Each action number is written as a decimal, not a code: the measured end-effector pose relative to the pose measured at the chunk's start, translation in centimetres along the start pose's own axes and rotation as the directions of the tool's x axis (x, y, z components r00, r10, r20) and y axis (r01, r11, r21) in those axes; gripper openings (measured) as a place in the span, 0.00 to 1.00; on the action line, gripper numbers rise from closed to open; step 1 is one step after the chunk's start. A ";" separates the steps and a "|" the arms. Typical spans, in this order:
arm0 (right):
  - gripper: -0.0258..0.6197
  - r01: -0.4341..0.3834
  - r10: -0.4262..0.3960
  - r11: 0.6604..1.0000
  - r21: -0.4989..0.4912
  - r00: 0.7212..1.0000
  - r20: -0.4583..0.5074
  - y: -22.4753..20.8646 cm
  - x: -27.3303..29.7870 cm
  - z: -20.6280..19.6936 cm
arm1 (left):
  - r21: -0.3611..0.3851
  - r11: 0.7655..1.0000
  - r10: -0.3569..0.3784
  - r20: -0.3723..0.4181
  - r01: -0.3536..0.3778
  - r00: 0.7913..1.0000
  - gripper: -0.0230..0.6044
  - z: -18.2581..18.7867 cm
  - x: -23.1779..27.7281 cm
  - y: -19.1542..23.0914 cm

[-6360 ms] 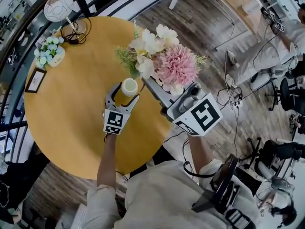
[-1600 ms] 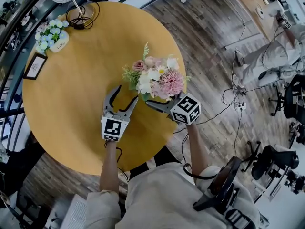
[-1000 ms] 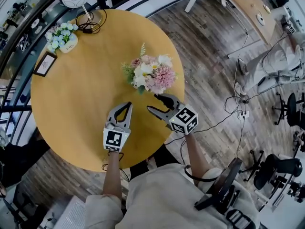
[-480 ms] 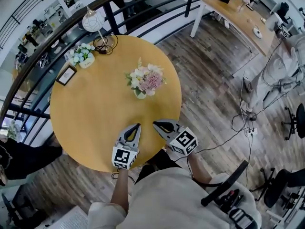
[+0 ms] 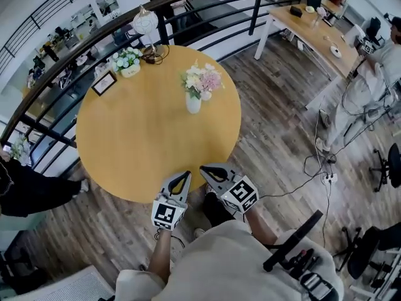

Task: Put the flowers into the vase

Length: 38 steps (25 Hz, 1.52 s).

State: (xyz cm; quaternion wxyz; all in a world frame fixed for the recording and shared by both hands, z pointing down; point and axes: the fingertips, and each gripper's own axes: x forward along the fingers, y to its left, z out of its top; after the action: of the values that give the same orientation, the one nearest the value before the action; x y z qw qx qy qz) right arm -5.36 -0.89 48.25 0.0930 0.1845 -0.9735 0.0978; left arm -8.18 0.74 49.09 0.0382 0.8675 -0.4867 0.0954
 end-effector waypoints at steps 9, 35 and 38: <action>0.05 0.037 -0.037 0.999 -0.025 0.999 -0.004 10.0 -5.3 -2.4 | 0.010 1.000 -0.019 0.040 0.019 0.999 0.05 -0.6 -8.2 -8.3; 0.05 0.084 -0.083 0.995 -0.056 0.996 0.024 8.0 -16.9 -2.4 | 0.059 0.998 -0.016 0.022 0.014 1.000 0.05 2.9 -6.2 -17.9; 0.05 0.082 -0.080 0.995 -0.056 0.996 0.032 7.5 -17.3 -2.1 | 0.057 0.998 -0.020 0.017 0.019 1.000 0.05 2.9 -5.8 -18.4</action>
State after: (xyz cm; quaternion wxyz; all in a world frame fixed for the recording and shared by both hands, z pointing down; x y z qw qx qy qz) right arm 7.90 12.32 45.36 0.0875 0.2225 -0.9689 0.0631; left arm 4.92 14.78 45.57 0.0103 0.8737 -0.4757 0.1013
